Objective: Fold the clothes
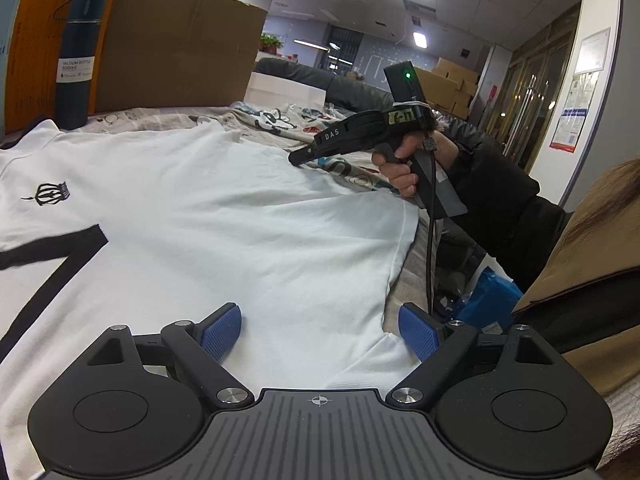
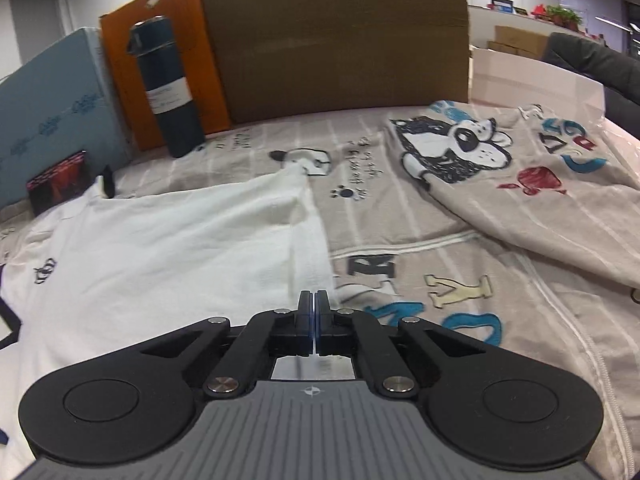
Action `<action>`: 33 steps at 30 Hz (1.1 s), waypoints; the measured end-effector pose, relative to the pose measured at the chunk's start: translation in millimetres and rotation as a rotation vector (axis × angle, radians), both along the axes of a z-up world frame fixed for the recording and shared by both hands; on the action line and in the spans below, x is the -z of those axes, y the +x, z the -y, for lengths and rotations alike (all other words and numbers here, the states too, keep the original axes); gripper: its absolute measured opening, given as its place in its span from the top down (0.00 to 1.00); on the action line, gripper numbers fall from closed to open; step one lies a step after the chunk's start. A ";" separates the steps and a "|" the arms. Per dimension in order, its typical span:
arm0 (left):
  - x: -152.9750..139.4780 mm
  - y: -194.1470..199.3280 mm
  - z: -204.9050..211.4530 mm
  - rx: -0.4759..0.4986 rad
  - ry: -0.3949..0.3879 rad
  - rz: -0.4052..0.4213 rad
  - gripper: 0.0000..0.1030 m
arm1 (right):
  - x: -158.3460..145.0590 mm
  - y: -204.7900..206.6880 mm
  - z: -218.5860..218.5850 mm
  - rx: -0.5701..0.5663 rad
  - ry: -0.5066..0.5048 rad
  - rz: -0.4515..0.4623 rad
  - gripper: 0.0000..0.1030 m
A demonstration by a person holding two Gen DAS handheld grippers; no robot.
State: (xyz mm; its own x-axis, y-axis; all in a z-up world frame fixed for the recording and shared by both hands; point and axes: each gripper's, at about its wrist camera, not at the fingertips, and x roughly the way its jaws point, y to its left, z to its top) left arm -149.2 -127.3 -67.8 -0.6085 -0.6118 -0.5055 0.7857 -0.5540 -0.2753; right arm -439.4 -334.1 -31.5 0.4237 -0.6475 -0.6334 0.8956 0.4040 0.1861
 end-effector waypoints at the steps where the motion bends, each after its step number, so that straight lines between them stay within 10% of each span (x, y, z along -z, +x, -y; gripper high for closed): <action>1: 0.1 -0.1 -0.1 0.000 -0.001 0.000 0.14 | 0.9 -2.9 -0.5 -0.001 0.004 0.014 0.98; 6: -0.5 -1.0 -1.3 -0.002 -0.013 0.009 0.14 | -14.1 -18.4 -31.3 -0.017 -0.070 0.075 0.91; 9: -4.4 2.7 -6.2 -0.015 -0.047 -0.016 0.14 | -26.5 -24.6 -68.2 -0.053 -0.184 0.058 0.48; 14: -25.1 16.7 -37.6 -0.135 -0.209 -0.031 0.09 | -32.7 -22.0 -135.9 -0.256 -0.330 0.037 0.18; 25: -18.3 41.3 -158.7 -0.484 -0.512 0.063 0.00 | -11.3 23.3 -218.9 -0.825 -0.365 -0.021 0.16; 33: -17.5 40.2 -168.9 -0.462 -0.498 0.064 0.00 | 4.8 27.5 -256.5 -0.967 -0.454 -0.237 0.16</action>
State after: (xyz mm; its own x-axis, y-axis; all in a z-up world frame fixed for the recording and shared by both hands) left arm -109.0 41.7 -50.3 -0.2075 -0.9705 -0.1226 0.9782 -0.2067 -0.0192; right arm -411.9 -77.6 -36.2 0.7773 -0.3010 -0.5524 0.1567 0.9430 -0.2935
